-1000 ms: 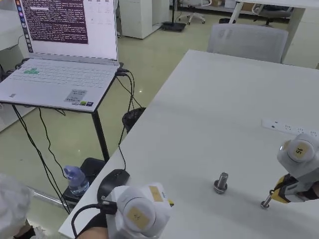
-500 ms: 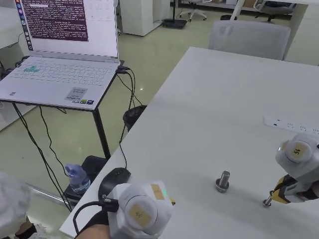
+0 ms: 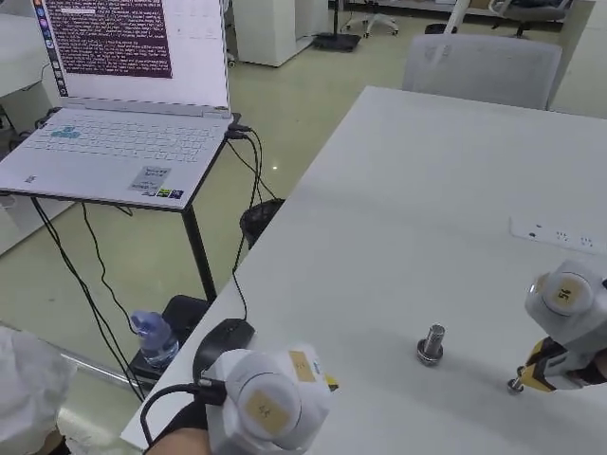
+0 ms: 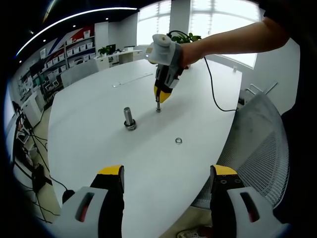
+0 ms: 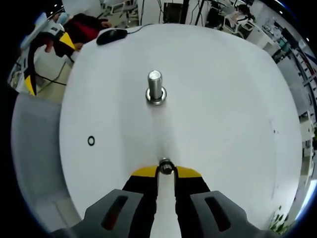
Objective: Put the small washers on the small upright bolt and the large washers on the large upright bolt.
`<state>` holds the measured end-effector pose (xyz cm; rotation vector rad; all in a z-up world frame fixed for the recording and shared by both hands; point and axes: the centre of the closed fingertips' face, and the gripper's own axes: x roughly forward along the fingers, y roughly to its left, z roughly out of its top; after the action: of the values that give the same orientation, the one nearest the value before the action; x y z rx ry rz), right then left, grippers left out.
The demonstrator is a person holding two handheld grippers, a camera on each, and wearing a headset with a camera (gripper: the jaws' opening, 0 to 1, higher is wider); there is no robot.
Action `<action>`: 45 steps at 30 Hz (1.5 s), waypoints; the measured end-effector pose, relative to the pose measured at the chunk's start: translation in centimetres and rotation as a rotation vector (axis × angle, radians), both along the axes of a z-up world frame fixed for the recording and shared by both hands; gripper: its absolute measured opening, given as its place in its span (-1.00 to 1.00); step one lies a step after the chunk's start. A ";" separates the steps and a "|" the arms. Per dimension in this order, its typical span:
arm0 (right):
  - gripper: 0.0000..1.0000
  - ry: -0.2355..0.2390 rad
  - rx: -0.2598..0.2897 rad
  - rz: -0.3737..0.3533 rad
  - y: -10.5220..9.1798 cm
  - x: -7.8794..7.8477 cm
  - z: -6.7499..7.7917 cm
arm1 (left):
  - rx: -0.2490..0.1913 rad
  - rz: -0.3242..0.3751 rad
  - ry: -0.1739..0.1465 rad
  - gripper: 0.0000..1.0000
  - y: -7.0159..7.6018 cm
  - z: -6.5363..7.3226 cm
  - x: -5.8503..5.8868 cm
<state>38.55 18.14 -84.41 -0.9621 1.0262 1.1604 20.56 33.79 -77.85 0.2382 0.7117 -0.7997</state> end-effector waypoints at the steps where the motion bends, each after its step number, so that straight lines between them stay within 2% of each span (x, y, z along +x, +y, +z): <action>1: -0.74 0.000 -0.002 0.003 0.0 0.0 -0.1 | 0.000 0.001 0.001 0.40 0.0 0.0 0.0; 15: -0.74 0.027 -0.032 0.001 -0.1 0.1 -2.2 | 0.010 0.011 0.021 0.39 0.7 -0.5 -0.5; 24: -0.74 0.029 -0.049 0.006 -0.2 0.0 -2.7 | 0.014 0.016 0.023 0.38 1.1 -0.7 -0.5; 45: -0.70 0.017 -0.057 0.022 0.3 -0.7 -2.0 | 0.014 0.027 0.018 0.39 1.5 -0.5 -0.7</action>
<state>37.82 18.48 -86.37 -1.0127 1.0697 1.1647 19.87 35.25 -78.33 0.2333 0.7362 -0.7720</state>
